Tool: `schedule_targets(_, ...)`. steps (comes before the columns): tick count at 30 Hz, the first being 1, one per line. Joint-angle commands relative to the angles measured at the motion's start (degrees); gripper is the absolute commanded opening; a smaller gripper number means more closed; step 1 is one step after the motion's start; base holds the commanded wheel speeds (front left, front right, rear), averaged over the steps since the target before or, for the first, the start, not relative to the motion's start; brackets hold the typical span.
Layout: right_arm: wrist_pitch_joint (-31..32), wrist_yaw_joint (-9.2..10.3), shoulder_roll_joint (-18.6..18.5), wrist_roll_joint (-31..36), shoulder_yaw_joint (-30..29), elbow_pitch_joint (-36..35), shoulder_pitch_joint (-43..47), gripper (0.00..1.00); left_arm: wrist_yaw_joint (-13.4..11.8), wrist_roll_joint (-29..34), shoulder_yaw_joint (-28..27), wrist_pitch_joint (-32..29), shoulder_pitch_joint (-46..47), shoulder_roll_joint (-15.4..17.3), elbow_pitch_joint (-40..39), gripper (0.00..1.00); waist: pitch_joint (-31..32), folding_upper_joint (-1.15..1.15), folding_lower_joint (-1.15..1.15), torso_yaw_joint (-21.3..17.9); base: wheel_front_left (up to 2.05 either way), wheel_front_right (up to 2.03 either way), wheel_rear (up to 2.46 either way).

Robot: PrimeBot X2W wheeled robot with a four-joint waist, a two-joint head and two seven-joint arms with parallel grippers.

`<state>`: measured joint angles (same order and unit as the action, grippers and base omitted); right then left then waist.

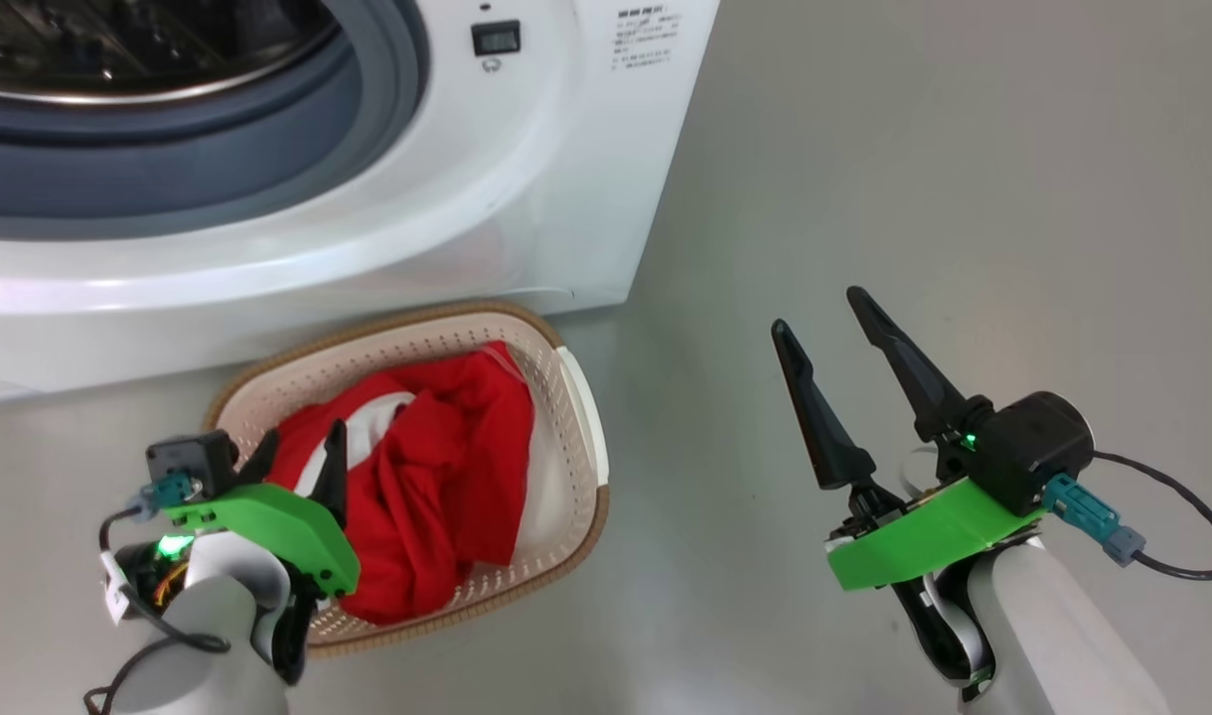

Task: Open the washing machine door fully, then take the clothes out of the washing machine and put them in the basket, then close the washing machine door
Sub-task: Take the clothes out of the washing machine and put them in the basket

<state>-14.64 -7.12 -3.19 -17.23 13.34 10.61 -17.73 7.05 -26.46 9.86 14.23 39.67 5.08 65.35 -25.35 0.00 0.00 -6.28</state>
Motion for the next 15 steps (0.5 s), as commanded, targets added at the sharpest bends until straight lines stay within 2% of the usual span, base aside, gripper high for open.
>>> schedule_targets(1,-0.4,-0.36,0.3,-0.1,0.7,-1.0,1.1,1.0,-0.4,0.5,-1.6,0.7,-2.3,2.3,-1.6,1.0,1.9,0.0,0.0,0.6,0.0,0.0,0.0)
schedule_targets(10,-0.4,-0.36,0.3,0.7,-0.2,-0.3,3.3,1.0,-3.4,2.1,-6.4,0.8,-8.6,1.2,-13.3,1.0,6.9,0.0,0.0,1.5,0.0,0.0,0.0)
schedule_targets(15,-0.4,-0.36,0.3,0.8,-0.5,0.0,4.3,1.0,-4.0,3.4,-8.3,0.8,-11.8,0.2,-19.0,1.0,9.7,0.0,0.0,1.6,0.0,0.0,0.0)
